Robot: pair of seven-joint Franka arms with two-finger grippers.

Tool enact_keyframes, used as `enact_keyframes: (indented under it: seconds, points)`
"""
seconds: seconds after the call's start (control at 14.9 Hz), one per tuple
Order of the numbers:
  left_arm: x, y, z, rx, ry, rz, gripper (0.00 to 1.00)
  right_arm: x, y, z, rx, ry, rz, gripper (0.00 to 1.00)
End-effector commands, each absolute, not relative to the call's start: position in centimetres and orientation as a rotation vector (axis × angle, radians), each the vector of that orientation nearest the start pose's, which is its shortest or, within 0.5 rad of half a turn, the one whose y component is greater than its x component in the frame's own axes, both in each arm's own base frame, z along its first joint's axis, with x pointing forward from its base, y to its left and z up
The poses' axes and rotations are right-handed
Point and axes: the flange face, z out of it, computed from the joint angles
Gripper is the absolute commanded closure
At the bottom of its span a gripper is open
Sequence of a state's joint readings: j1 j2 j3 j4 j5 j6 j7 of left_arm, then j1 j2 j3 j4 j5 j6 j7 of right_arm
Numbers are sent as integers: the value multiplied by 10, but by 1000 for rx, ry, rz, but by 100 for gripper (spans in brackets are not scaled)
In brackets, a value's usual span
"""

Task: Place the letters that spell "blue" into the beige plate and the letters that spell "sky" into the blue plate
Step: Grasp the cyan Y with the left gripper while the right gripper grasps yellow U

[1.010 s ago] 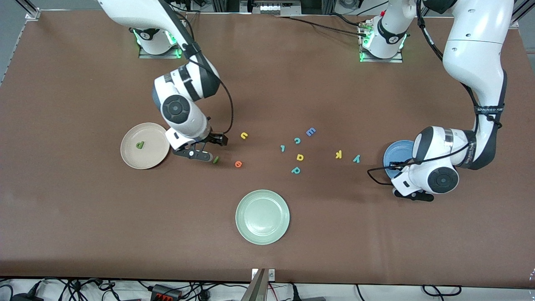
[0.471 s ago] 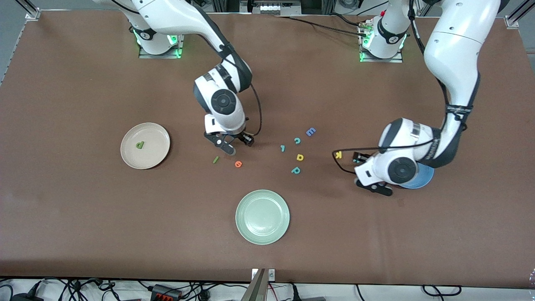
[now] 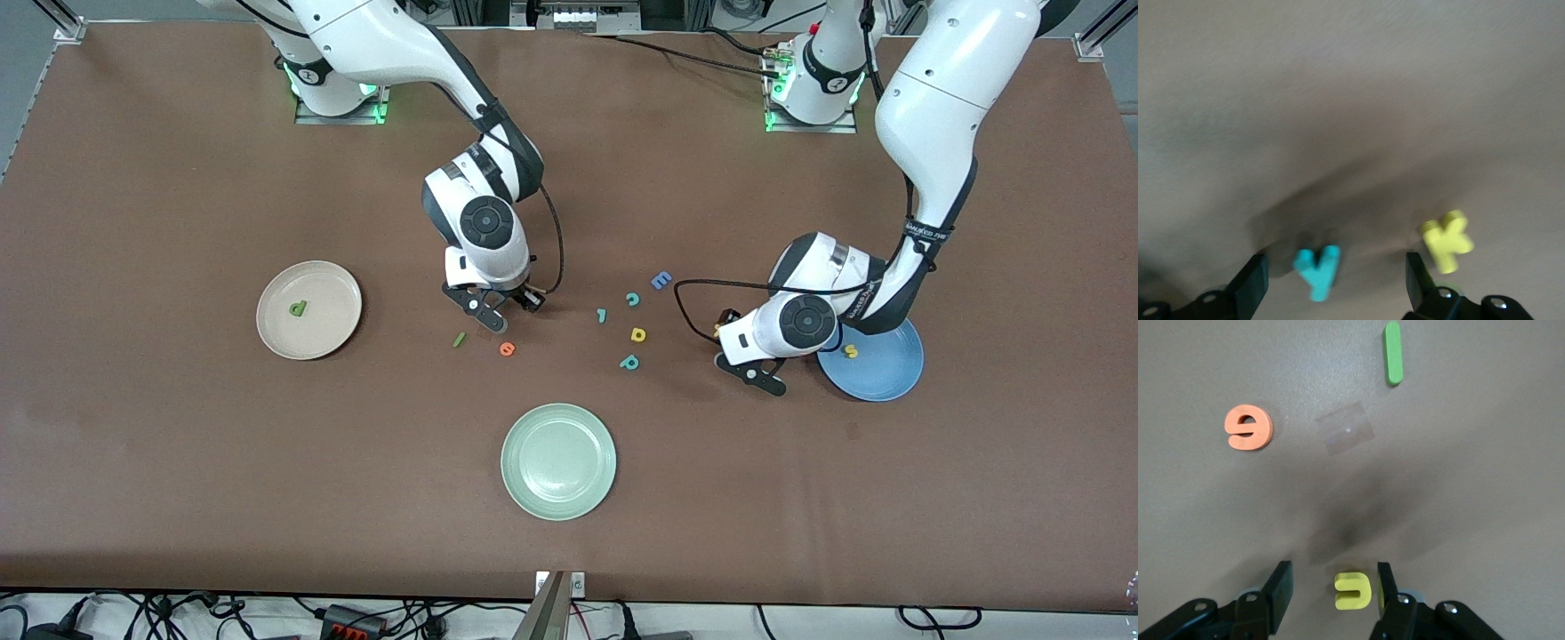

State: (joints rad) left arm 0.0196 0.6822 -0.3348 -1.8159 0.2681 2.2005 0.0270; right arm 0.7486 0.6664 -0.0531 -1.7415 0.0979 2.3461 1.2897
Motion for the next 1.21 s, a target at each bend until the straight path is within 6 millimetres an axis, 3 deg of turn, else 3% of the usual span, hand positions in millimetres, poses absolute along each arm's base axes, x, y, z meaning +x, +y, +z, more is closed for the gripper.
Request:
enact_keyframes:
  seconds: [0.0,0.27,0.4,0.67,0.81,1.01,1.14]
  points:
    - [596,-146,179,-2993,821,341,17,500,434,182,-2981,1057,107,41]
    - [591,-160,169,-2998,833,335,39,486,433,172,-3009,1054,148,41]
    - [591,-157,161,-3009,822,342,43,485,434,174,-2998,1065,159,41]
    - [593,-161,164,-3009,822,324,75,484,435,175,-2997,1063,160,43]
    - [594,-162,168,-3012,795,319,86,482,437,175,-2996,1059,166,52]
    - [603,-153,186,-3012,782,284,88,482,436,174,-3000,1056,168,75]
    - [613,-145,212,-2993,754,306,88,481,437,174,-3002,1049,168,83]
